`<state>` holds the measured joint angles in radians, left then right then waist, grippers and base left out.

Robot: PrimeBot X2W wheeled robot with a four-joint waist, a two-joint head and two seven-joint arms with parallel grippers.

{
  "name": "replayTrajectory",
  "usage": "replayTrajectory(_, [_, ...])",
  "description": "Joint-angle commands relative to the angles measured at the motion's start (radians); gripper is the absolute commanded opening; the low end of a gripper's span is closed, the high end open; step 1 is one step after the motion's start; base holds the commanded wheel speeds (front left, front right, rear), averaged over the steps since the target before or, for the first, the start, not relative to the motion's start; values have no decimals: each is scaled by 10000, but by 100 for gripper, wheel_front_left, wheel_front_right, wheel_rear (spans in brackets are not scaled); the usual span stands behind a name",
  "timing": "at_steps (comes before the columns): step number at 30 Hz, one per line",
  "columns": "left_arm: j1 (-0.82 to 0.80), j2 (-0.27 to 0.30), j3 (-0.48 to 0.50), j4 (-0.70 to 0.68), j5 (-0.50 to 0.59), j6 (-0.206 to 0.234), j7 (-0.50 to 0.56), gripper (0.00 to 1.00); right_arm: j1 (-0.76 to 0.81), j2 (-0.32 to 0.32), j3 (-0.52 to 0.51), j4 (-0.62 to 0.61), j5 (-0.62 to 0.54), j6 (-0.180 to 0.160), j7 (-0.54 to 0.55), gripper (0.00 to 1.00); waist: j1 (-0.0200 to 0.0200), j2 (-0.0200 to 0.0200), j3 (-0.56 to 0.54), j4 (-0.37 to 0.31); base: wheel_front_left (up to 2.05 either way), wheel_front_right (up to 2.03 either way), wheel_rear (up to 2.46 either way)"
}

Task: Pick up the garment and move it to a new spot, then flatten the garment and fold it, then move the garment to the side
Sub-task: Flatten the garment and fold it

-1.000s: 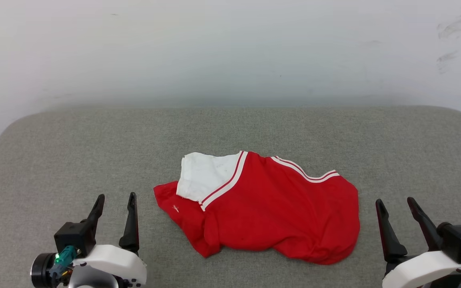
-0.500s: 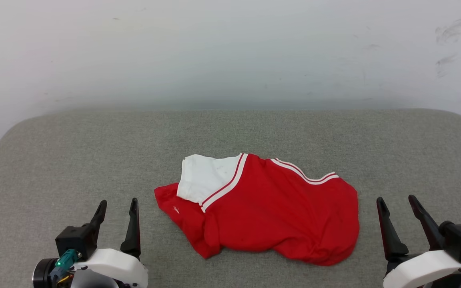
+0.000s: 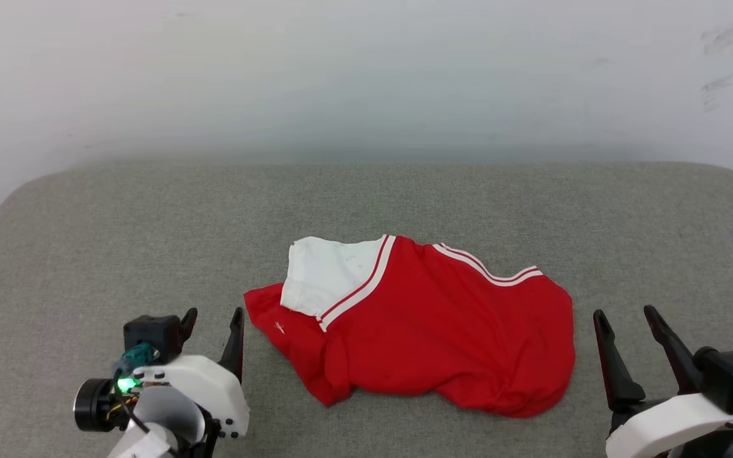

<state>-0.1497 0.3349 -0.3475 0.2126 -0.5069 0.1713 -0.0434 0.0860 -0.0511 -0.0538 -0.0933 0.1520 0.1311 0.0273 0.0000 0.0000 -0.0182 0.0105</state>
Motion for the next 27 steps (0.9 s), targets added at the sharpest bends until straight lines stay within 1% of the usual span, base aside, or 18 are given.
replayTrajectory(1, [-295, -1, -76, 127, -49, -72, 279, 100, -105, 14, 28, -42, 53, -7, 30, 100, 0, 0, 133, -86, 0, 0, 0])
replayTrajectory(4, [-839, 20, -332, 523, -168, -304, 1186, 100, -295, 16, 62, -101, 34, -7, 45, 100, 0, 0, 482, -252, 0, 0, 0])
replayTrajectory(9, [-1713, 116, -819, 1216, -303, -843, 2523, 100, -501, 14, 53, -96, 38, -7, -27, 100, 0, 0, 1082, -567, 0, 0, 0])
replayTrajectory(11, [-2025, 186, -1085, 1559, -272, -1066, 3138, 100, -599, 14, 40, -79, 62, -7, -78, 100, 0, 0, 1302, -674, 0, 0, 0])
replayTrajectory(14, [-2565, 354, -1451, 1975, -9, -1322, 3789, 100, -768, 16, 79, -40, 103, -7, -157, 100, 0, 0, 1609, -816, 0, 0, 0])
replayTrajectory(18, [-3047, 457, -1984, 2578, 135, -1802, 4741, 100, -988, 14, 65, 83, 180, -7, -269, 100, 0, 0, 1951, -947, 0, 0, 0])
replayTrajectory(23, [-2805, 426, -2953, 3540, -171, -2601, 6991, 100, -1144, 16, 54, 303, 248, -7, -397, 100, 0, 0, 2087, -1050, 0, 0, 0])
replayTrajectory(24, [-2727, 415, -3065, 3569, -284, -2708, 7246, 89, -1168, 14, 57, 349, 264, -7, -427, 100, 0, 0, 2093, -1067, 0, 0, 0])
replayTrajectory(25, [-2723, 411, -3146, 3498, -355, -2783, 7363, 40, -1184, 16, 39, 392, 289, -7, -449, 100, 0, 0, 2097, -1076, 0, 0, 0])
replayTrajectory(26, [-2758, 447, -3221, 3413, -387, -2851, 7429, 0, -1199, 16, -1, 429, 306, -7, -470, 100, 0, 0, 2100, -1073, 0, 0, 0])
replayTrajectory(27, [-2785, 491, -3181, 3270, -449, -2851, 7340, 0, -1216, 16, -26, 462, 325, -7, -486, 100, 0, 0, 2100, -1070, 0, 0, 0])
